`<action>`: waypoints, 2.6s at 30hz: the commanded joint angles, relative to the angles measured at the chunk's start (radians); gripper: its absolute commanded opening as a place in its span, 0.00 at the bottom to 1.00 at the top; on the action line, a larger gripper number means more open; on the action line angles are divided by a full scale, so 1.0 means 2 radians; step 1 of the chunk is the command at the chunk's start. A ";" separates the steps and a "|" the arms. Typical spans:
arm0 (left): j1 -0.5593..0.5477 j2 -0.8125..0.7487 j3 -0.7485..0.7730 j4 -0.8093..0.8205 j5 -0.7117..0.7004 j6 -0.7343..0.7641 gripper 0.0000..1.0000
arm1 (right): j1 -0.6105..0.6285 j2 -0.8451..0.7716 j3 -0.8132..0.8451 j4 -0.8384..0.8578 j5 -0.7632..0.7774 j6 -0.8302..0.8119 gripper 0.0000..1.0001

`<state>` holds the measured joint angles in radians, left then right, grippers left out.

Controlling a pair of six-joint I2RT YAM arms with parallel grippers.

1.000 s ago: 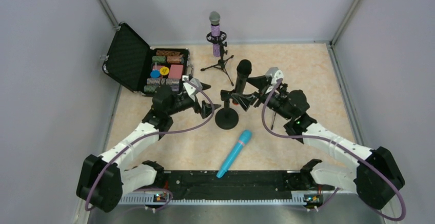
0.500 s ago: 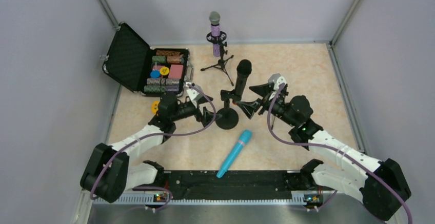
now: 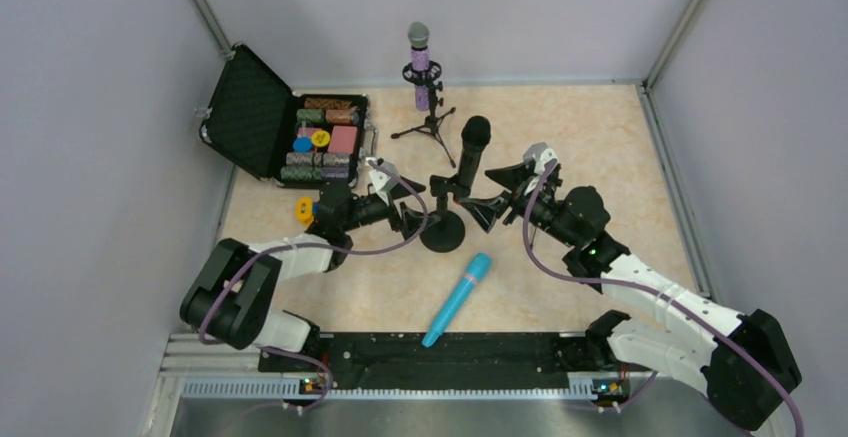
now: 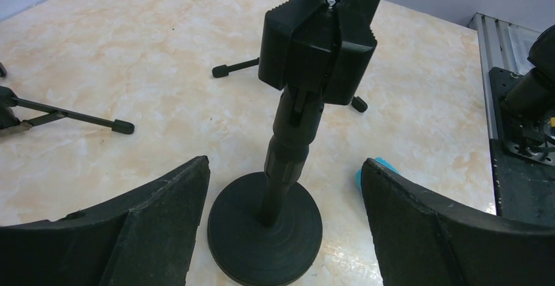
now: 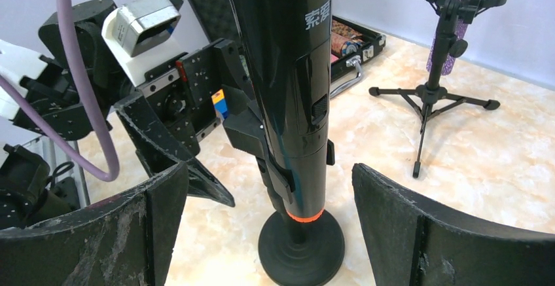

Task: Attach the microphones to the stand

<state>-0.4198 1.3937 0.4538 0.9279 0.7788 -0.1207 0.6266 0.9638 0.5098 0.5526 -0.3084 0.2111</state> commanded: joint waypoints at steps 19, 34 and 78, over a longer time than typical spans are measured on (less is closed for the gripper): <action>-0.003 0.179 0.071 0.346 0.076 -0.129 0.53 | 0.007 -0.005 0.005 0.012 0.015 0.008 0.92; -0.005 0.172 0.076 0.346 0.108 -0.137 0.00 | 0.007 -0.013 0.005 -0.013 0.021 -0.014 0.93; -0.100 -0.097 0.163 0.084 -0.077 -0.089 0.00 | 0.069 0.150 -0.018 0.197 0.023 -0.087 0.90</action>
<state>-0.6064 1.2579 0.7166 0.9211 0.7120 -0.2543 0.7364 1.2385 0.4332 0.8364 -0.2821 0.0593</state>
